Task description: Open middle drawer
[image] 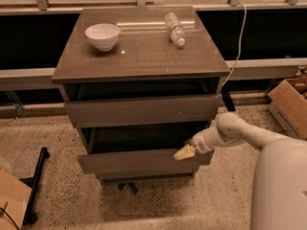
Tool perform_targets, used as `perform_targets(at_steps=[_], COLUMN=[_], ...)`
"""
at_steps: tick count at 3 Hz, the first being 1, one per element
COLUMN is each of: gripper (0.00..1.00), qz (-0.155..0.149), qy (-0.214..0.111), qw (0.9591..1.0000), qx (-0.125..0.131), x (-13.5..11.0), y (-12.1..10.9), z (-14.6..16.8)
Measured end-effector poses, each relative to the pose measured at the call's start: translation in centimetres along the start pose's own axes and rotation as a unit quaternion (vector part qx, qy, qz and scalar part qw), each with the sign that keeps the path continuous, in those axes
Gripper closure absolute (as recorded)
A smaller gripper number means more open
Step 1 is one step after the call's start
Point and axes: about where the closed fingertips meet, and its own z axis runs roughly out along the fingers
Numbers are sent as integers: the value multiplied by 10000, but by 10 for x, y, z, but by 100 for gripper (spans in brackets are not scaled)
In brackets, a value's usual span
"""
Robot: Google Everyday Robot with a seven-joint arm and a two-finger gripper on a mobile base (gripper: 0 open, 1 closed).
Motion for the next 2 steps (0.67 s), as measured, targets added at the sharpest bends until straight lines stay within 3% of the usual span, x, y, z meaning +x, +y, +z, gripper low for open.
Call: perform_targets(at_steps=[1,2], gripper=[73,96], qz=[302,302], qy=[106,106], qw=[9995,9995], qx=[-51,-51], x=[19,19], y=[20,20], z=[-12,-12])
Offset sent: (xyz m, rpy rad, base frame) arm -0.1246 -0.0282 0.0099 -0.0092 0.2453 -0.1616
